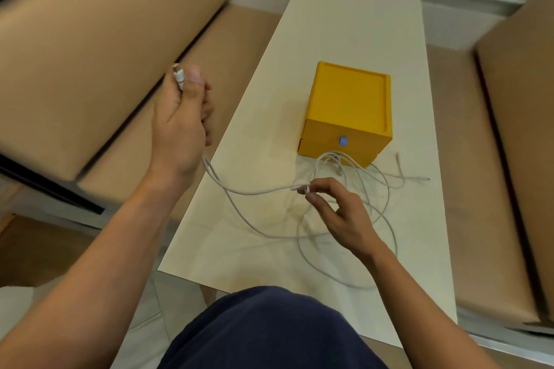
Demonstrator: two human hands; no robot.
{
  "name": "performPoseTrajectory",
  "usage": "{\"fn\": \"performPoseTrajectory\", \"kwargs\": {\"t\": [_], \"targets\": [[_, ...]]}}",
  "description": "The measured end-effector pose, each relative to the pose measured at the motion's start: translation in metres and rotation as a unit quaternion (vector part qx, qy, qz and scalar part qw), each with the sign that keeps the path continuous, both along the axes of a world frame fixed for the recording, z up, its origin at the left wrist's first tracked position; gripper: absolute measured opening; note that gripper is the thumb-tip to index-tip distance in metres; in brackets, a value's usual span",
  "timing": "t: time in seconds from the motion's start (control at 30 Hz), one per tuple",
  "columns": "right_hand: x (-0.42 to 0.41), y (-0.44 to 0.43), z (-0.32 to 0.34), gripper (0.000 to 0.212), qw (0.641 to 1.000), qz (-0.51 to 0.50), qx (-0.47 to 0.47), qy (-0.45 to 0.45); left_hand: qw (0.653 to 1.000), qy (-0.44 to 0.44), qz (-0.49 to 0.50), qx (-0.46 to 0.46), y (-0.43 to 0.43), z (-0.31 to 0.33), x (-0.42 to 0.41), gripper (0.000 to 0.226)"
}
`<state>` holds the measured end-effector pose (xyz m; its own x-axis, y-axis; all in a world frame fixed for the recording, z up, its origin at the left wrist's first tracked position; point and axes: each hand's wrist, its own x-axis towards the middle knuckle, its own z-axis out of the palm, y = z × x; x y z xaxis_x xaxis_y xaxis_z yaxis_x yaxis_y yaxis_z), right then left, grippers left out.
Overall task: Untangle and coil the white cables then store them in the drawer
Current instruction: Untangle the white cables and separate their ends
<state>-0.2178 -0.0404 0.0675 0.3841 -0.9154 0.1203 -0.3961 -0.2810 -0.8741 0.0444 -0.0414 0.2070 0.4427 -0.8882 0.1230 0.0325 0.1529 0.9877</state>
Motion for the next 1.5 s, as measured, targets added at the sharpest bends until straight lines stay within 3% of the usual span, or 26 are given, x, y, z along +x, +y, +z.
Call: {"fn": "performPoseTrajectory", "kwargs": {"t": [0.1,0.2,0.3,0.37,0.53,0.63,0.8,0.93,1.07,1.23,1.4,1.5], "targets": [[-0.012,-0.009,0.01,0.014,0.997,0.044,0.017,0.059,0.997,0.046,0.057,-0.02,-0.005,0.008,0.002,0.03],[-0.027,-0.014,0.023,0.015,0.986,0.119,0.073,0.088,0.998,0.032,0.053,-0.029,-0.01,0.009,0.003,0.033],[-0.028,-0.009,0.042,0.013,0.985,0.055,0.107,-0.127,0.999,-0.017,0.024,-0.025,-0.01,0.001,-0.004,0.04],[-0.02,-0.007,0.054,0.01,0.967,-0.037,0.058,-0.246,0.998,-0.056,-0.001,-0.026,-0.009,-0.01,-0.011,0.04],[0.006,-0.01,0.101,0.016,0.932,-0.155,-0.15,-0.29,0.992,-0.111,-0.055,-0.004,-0.008,-0.032,-0.017,0.039],[0.024,-0.008,0.134,0.017,0.904,-0.175,-0.184,-0.344,0.986,-0.138,-0.097,0.0,-0.008,-0.033,-0.022,0.028],[0.054,-0.011,0.144,0.017,0.949,-0.133,-0.094,-0.269,0.979,-0.158,-0.131,-0.003,-0.013,-0.031,-0.034,0.049],[0.073,-0.013,0.136,0.016,0.955,-0.125,-0.037,-0.265,0.981,-0.05,-0.187,-0.005,-0.013,-0.026,-0.04,0.05],[0.084,-0.014,0.124,0.021,0.964,-0.1,-0.044,-0.241,0.974,0.025,-0.224,-0.003,-0.012,-0.027,-0.045,0.042],[0.093,-0.015,0.119,0.02,0.963,-0.106,-0.059,-0.241,0.975,0.015,-0.221,-0.016,-0.008,-0.027,-0.047,0.06],[0.093,-0.014,0.122,0.031,0.977,-0.064,-0.09,-0.184,0.974,0.005,-0.225,0.009,-0.007,-0.025,-0.048,0.051],[0.091,-0.011,0.123,0.046,0.985,-0.042,-0.049,-0.163,0.985,0.033,-0.169,0.033,-0.007,-0.022,-0.05,0.055]]}}
